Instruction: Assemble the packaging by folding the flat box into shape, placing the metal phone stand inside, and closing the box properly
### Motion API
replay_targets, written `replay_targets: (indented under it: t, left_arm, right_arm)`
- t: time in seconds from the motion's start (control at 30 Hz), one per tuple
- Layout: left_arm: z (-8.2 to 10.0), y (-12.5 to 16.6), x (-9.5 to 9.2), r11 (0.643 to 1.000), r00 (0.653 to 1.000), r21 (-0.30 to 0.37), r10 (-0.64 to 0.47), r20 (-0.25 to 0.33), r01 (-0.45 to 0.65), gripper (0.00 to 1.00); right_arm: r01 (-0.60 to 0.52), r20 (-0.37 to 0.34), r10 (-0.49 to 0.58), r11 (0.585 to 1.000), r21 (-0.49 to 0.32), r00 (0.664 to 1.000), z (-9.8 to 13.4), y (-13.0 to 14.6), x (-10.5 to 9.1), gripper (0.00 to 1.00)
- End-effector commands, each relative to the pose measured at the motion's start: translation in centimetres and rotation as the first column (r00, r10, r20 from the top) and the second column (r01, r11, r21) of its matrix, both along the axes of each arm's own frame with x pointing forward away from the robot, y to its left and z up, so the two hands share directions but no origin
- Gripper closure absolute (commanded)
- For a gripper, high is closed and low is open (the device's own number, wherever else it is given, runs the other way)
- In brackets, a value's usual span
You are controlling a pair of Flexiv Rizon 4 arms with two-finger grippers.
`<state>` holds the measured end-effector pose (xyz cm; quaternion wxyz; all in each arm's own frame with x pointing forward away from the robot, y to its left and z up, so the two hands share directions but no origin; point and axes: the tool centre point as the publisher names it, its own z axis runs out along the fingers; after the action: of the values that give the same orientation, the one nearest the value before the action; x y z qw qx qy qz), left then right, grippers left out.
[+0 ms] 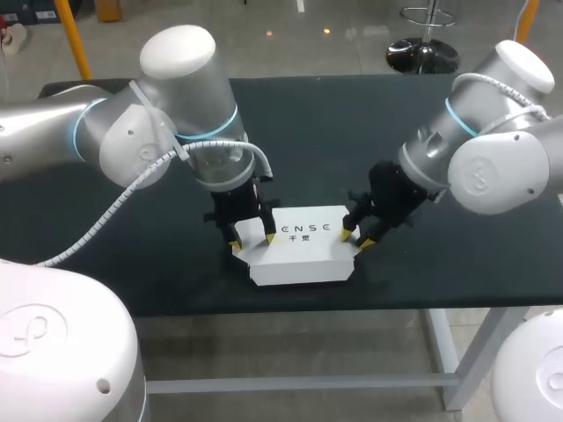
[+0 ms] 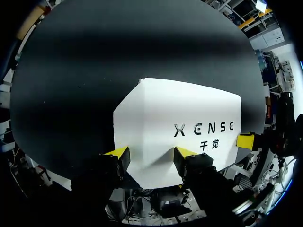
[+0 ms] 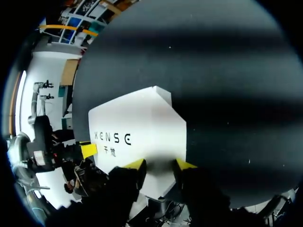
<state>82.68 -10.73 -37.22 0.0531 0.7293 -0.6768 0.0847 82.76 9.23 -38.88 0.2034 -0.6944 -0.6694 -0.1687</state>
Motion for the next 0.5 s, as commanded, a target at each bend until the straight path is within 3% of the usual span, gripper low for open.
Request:
replay_targets:
  t: [0.03,0.5]
  left_arm:
    - [-0.56,-0.06,-0.11,1.000,1.000,-0.016,-0.011,0.013,0.011,0.35]
    - [-0.99,0.63,-0.63,0.994,0.997,-0.095,-0.040,0.071,0.047,0.40]
  right_arm:
    - [-0.009,-0.012,0.010,1.000,0.011,1.000,-0.37,0.23,0.36,0.56]
    - [-0.004,-0.020,0.005,0.999,0.045,1.000,-0.66,0.22,0.69,0.57]
